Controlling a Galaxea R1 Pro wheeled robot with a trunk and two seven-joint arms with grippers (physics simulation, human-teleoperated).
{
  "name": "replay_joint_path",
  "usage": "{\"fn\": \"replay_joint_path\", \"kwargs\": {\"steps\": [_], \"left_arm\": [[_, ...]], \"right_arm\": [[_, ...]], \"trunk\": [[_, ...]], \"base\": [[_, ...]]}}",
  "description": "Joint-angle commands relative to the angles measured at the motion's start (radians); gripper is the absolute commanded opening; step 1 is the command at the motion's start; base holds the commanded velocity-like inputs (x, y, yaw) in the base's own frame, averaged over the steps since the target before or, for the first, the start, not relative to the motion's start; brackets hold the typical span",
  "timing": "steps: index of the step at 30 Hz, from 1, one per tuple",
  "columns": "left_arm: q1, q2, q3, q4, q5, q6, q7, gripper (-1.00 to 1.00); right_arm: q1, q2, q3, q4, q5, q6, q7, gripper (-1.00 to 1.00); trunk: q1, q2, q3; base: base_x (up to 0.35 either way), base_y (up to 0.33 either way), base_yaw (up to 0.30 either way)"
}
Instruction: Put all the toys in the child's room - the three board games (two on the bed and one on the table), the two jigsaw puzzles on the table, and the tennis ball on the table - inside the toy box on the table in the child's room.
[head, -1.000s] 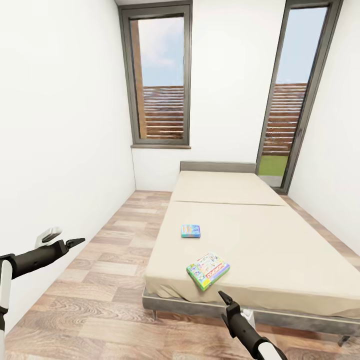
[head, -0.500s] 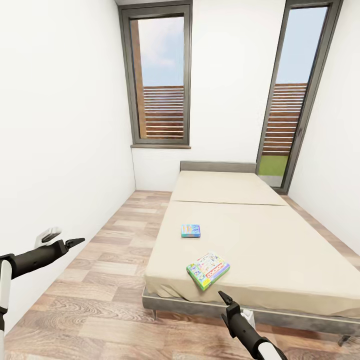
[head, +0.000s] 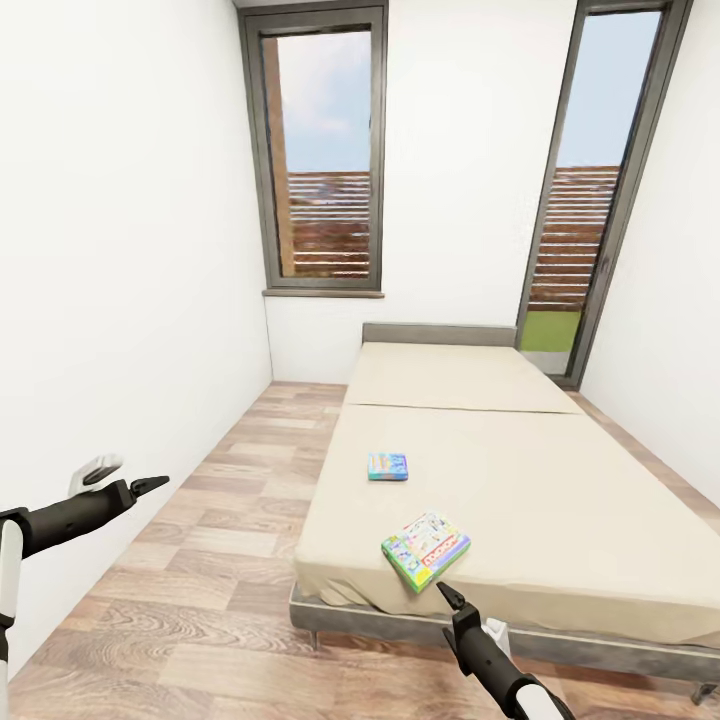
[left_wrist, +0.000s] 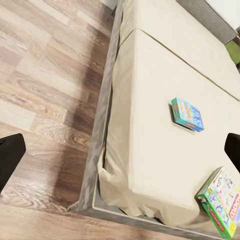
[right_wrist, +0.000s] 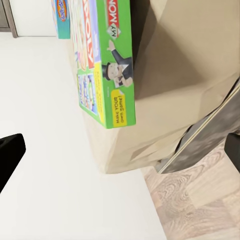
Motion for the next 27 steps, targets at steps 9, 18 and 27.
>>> {"fn": "replay_joint_path", "kwargs": {"steps": [9, 18, 27], "left_arm": [[-0.001, 0.0, 0.001, 0.0, 0.0, 0.008, -0.003, 1.0], [-0.001, 0.0, 0.001, 0.0, 0.0, 0.007, -0.003, 1.0], [-0.001, 0.001, 0.001, -0.001, 0.0, 0.008, -0.003, 1.0]], "right_arm": [[-0.001, 0.001, -0.007, 0.0, -0.006, 0.009, 0.001, 1.0], [-0.001, 0.001, -0.007, 0.0, -0.006, 0.009, 0.001, 1.0], [-0.001, 0.001, -0.019, 0.0, -0.006, 0.009, 0.001, 1.0]], "trunk": [[0.0, 0.0, -0.001], [0.0, 0.0, -0.001], [0.0, 0.0, -0.001]], "base": [[0.01, 0.007, 0.0], [0.098, 0.015, 0.0], [0.117, 0.014, 0.0]]}}
